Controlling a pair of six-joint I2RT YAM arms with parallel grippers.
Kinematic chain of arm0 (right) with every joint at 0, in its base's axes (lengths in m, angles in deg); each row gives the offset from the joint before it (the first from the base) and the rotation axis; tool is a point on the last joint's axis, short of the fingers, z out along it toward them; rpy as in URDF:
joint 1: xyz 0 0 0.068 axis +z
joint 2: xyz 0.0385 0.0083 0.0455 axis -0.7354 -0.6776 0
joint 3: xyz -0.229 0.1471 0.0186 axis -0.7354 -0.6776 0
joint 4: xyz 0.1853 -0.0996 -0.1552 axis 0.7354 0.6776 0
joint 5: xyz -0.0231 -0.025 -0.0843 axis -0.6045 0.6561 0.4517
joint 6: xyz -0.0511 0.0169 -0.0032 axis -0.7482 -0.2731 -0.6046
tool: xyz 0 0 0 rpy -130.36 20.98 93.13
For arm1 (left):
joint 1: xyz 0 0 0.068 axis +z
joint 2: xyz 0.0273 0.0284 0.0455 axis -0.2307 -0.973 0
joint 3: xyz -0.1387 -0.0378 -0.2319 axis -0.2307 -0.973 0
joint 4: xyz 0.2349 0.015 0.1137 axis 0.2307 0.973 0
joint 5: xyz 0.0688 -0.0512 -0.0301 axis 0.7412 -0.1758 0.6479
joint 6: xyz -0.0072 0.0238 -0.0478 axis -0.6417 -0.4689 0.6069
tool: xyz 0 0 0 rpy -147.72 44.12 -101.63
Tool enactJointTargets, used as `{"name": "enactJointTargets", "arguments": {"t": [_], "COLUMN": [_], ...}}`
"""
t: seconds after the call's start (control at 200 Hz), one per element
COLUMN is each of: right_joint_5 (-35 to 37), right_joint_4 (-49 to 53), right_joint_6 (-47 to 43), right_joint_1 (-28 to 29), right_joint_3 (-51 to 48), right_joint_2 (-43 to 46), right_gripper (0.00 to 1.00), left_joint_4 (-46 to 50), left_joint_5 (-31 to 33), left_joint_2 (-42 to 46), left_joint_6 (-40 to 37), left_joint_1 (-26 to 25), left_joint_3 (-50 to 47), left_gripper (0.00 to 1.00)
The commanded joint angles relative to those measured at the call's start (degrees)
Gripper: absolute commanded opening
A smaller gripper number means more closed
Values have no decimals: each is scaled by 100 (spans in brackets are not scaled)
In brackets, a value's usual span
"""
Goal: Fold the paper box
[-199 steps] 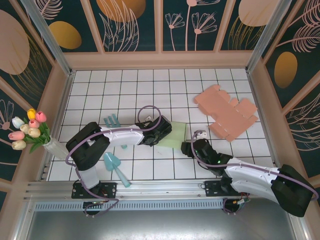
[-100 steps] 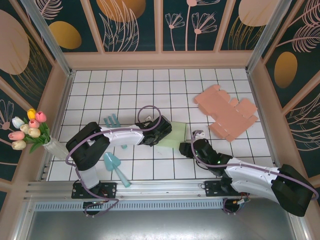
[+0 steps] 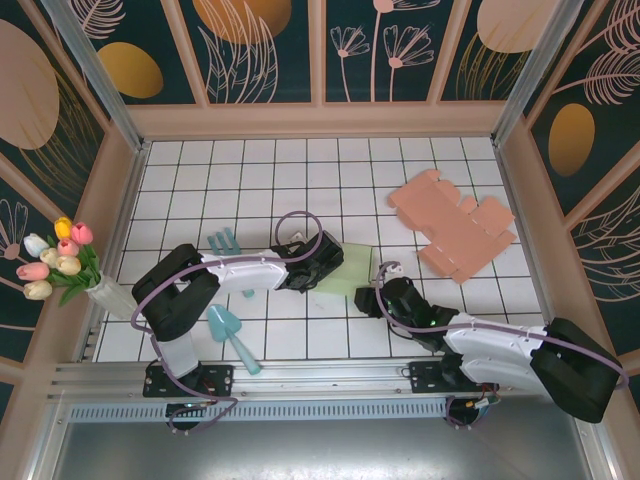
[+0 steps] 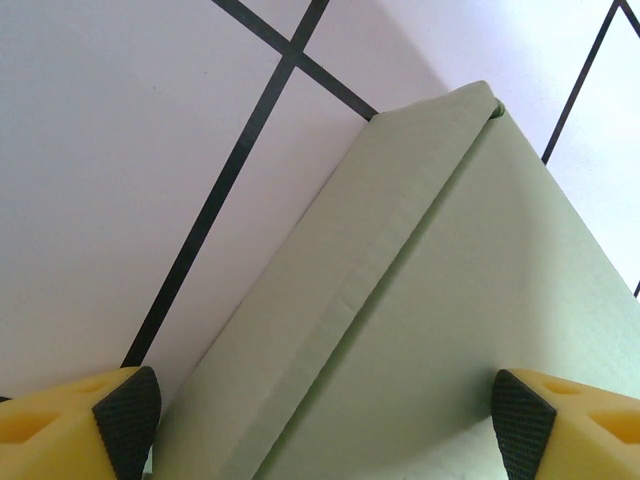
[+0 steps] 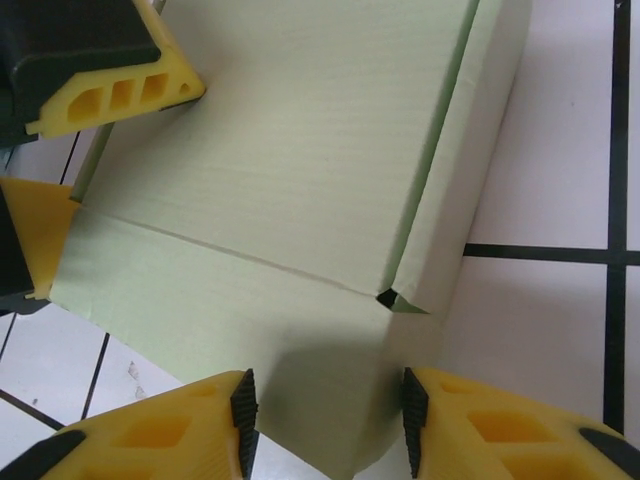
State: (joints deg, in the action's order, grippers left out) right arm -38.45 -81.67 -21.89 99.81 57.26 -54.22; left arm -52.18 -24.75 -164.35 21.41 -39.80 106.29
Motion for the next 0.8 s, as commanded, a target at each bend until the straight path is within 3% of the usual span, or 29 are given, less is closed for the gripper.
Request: {"name": "enactJointTargets", "arguments": {"t": [0.0,0.796], "right_joint_5": [-69,438], "right_joint_4": [-275,-132], "right_joint_6": [-9,-197], "right_joint_1": [84,131], "right_joint_3": [7,-81], "right_joint_2": [3,-59], "right_gripper": [42,35], "left_joint_4": [464,505], "left_joint_5": [41,84], "left_joint_2": [-238,-213], "left_joint_6": [96,117], "left_joint_1": [63,59], "left_joint_3": [-183,-184], "left_gripper": [87,86]}}
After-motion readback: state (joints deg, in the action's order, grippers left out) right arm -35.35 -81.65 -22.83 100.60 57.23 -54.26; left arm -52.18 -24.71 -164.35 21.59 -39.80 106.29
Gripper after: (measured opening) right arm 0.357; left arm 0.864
